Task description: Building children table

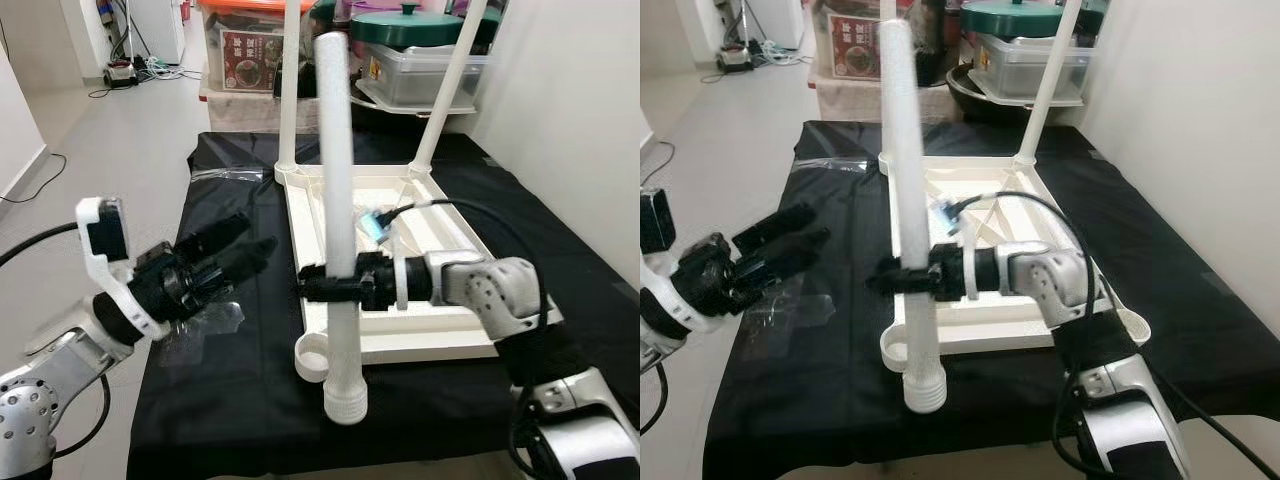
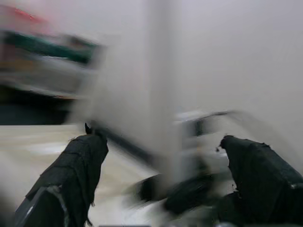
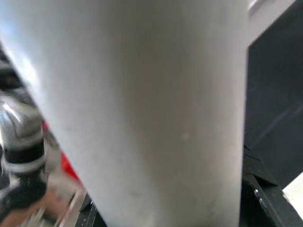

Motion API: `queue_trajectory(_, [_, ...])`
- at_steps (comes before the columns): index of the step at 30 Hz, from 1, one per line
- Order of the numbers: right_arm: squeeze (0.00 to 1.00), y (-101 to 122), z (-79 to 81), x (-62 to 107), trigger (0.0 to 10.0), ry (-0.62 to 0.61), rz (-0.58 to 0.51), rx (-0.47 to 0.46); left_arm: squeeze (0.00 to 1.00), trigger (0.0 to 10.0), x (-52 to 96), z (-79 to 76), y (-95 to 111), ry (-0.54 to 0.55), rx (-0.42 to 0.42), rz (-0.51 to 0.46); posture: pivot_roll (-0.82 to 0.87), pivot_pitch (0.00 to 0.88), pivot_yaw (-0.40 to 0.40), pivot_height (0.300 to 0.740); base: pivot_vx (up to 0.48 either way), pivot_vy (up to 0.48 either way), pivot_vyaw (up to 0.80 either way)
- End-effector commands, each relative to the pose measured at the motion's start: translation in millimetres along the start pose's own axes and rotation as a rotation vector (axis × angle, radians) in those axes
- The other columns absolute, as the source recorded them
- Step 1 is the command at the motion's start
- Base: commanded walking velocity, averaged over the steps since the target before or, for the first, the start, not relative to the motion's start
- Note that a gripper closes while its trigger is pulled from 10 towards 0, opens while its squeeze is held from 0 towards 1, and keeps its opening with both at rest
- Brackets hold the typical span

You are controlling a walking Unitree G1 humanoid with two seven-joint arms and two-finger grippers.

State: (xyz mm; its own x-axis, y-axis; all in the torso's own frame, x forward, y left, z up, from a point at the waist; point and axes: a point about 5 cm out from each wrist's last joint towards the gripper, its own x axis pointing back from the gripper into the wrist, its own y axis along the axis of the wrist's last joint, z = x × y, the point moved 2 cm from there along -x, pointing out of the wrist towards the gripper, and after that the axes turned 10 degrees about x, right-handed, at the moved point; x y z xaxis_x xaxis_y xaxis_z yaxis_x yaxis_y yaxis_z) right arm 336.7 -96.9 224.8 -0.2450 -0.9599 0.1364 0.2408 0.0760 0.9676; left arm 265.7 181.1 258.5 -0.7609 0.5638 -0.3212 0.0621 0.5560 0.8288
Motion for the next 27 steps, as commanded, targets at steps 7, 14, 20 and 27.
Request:
queue_trajectory(7, [0.00, 41, -22.1, 6.4, 9.7, -0.200, -0.186, -0.026, 0.00, 10.0, 22.7, 70.2, -11, 0.624, -0.167, 0.100, 0.02, 0.000, -0.079, 0.740, 0.000, 0.000, 0.00])
queue_trajectory(14, [0.00, 45, -49.1, -2.1, 10.0, -0.491, -0.281, -0.082, 0.00, 10.0, 38.4, 91.1, -35, 0.806, -0.282, 0.250, 0.03, 0.000, -0.080, 0.740, 0.000, 0.000, 0.00])
queue_trajectory(20, [0.00, 27, -58.8, -18.2, 10.0, -0.693, -0.207, -0.079, 0.00, 10.0, 28.1, 82.9, -49, 0.766, -0.368, 0.393, 0.05, 0.000, -0.074, 0.740, 0.000, 0.000, 0.00])
queue_trajectory(27, [0.00, 35, -51.7, -30.5, 10.0, -0.632, -0.226, -0.131, 0.00, 10.0, 23.4, 75.6, -44, 0.695, -0.385, 0.365, 0.05, 0.000, -0.062, 0.740, 0.000, 0.000, 0.00])
